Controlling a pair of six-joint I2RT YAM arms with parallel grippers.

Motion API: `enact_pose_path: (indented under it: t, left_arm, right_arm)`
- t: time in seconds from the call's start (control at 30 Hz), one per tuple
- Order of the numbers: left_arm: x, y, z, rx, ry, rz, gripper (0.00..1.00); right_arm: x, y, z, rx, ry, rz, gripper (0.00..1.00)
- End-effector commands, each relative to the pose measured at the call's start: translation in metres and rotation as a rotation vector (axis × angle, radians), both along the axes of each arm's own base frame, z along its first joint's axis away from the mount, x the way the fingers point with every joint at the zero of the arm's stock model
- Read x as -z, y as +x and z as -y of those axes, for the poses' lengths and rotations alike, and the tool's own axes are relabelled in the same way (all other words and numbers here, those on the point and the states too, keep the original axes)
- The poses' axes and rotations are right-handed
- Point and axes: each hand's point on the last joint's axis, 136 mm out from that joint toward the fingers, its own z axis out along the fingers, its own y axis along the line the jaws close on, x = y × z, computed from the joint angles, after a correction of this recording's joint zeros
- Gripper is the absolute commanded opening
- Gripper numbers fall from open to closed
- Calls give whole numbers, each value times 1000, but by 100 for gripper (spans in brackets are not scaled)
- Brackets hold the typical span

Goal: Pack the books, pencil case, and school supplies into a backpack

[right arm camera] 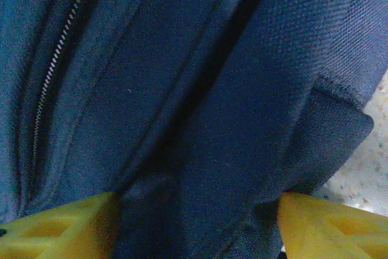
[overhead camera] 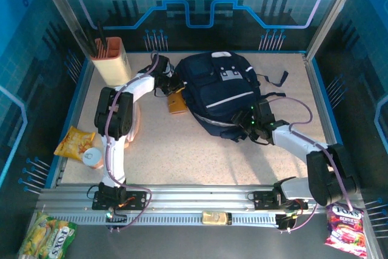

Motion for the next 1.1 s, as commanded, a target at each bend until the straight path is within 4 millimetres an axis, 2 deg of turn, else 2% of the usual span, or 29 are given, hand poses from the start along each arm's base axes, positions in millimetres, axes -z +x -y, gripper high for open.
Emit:
enact_pose_path:
  t: [0.0,0.2,0.33,0.47,0.67,0.7,0.77,0.83,0.93,1.07]
  left_arm:
    - [-46,-24,28,85,-70,49,0]
    - [-53,-57,45,117,-94,29,0]
    - [-46,-82,66,147,-116,-4,0]
    - [-36,-96,82,158,-123,-27,0]
    - [-29,-92,85,137,-139,-39,0]
    - [-30,-92,86,135,-139,-35,0]
    - [-31,-90,85,130,-139,-29,0]
    - [-31,-89,86,128,-144,-25,0]
    - [-31,-88,87,122,-154,-23,0]
    - [-33,-86,89,125,-168,-17,0]
  right_arm:
    - [-28,37,1,-34,-1,128,66]
    - [-44,68,41,-56,-172,183,66]
    - [-41,78,64,-64,-249,168,67]
    - [-29,70,79,-55,-314,111,68]
    - [-48,49,96,-37,-405,95,76]
    - [-62,51,100,-19,-424,114,78]
    - [-68,38,109,19,-461,91,81]
    - [-70,29,105,7,-476,77,81]
    - [-79,15,90,-29,-543,75,81]
    - [-94,3,48,-100,-537,132,80]
